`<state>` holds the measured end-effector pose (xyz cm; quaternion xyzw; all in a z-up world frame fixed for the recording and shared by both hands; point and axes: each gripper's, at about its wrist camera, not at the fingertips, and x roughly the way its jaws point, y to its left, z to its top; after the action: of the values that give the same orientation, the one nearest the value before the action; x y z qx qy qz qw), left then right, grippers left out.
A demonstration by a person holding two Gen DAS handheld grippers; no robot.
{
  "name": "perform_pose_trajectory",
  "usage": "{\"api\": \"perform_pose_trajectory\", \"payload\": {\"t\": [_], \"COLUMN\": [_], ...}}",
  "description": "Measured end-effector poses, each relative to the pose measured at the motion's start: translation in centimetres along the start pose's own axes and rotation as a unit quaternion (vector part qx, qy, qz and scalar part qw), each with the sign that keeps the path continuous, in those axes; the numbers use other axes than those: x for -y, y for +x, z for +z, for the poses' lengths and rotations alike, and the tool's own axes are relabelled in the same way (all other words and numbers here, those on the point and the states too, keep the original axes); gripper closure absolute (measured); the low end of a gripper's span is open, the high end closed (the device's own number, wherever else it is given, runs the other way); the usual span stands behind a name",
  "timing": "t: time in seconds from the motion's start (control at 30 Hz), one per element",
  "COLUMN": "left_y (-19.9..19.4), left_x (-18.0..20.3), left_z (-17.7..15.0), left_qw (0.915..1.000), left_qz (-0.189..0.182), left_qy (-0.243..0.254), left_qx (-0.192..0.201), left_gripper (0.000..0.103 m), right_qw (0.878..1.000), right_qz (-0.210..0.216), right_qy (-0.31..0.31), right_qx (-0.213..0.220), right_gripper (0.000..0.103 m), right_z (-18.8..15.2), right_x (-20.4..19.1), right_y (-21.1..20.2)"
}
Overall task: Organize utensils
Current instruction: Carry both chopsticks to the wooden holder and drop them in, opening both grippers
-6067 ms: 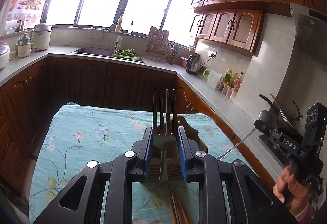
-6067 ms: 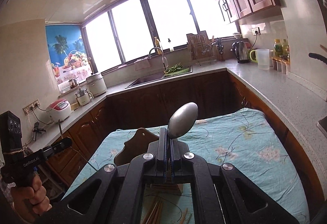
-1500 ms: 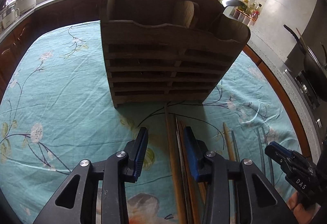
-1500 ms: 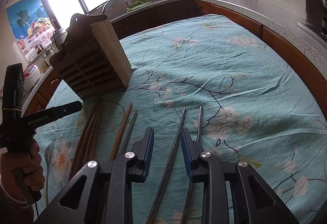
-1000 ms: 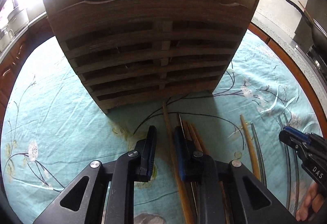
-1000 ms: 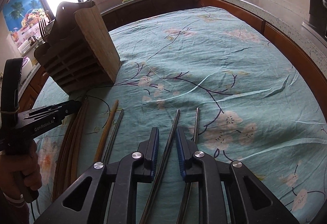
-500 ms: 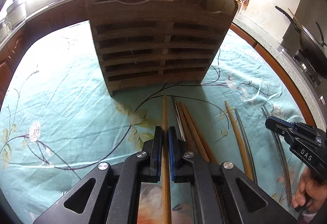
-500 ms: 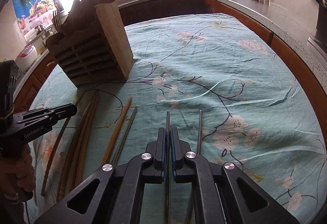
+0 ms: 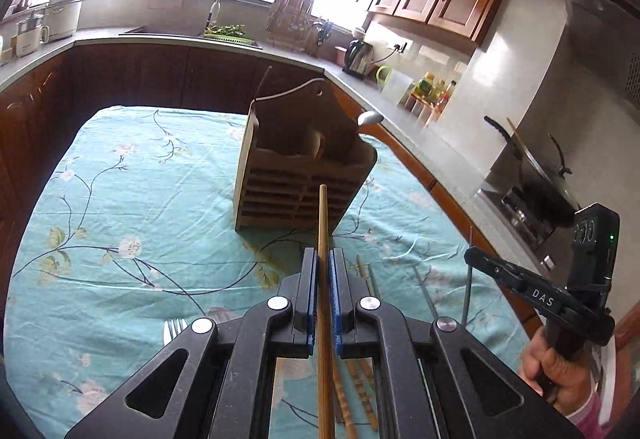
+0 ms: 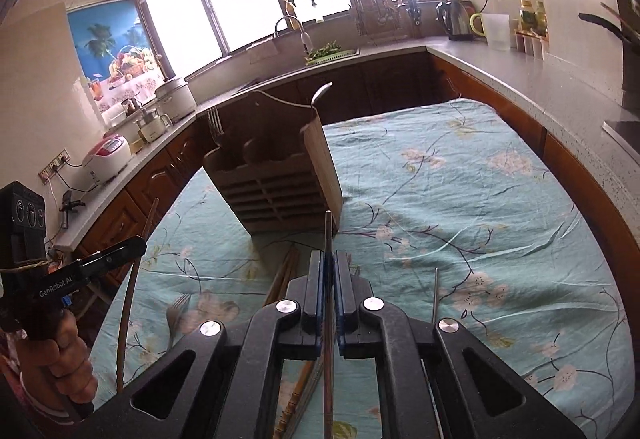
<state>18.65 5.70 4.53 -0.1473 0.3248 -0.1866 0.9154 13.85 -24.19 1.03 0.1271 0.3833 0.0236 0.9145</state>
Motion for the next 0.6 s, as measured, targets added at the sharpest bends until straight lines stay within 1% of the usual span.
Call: {"api": "perform_pose_trajectory", "payload": {"t": [0.07, 0.17, 0.3, 0.47, 0.6], "left_y": [-1.2, -2.5, -3.2, -3.1, -3.4], "left_x": [0.0, -0.2, -0.3, -0.6, -0.4], "left_z": [-0.3, -1.1, -2.2, -1.2, -1.1], "left_qw": [0.9998, 0.9995, 0.9993, 0.9991, 0.9988], "left_qz": [-0.012, -0.017, -0.016, -0.017, -0.018], "left_qy": [-0.006, -0.009, -0.012, -0.012, -0.008], "left_qx": [0.015, 0.027, 0.032, 0.038, 0.045], "left_gripper": [0.099, 0.099, 0.099, 0.099, 0.099], "right_qw": [1.0, 0.999, 0.999, 0.998, 0.998], "right_qz": [0.007, 0.012, 0.015, 0.018, 0.019], "right_qy": [-0.005, -0.013, -0.019, -0.023, -0.024], "right_qx": [0.014, 0.03, 0.04, 0.052, 0.058], "right_gripper": [0.098, 0.098, 0.098, 0.098, 0.098], "right_z": [0.5, 1.1, 1.3, 1.5, 1.8], "right_x": [-0.5, -1.2, -2.0, -2.5, -2.5], "right_y": [-0.9, -1.8, -2.5, -3.4, -3.7]}}
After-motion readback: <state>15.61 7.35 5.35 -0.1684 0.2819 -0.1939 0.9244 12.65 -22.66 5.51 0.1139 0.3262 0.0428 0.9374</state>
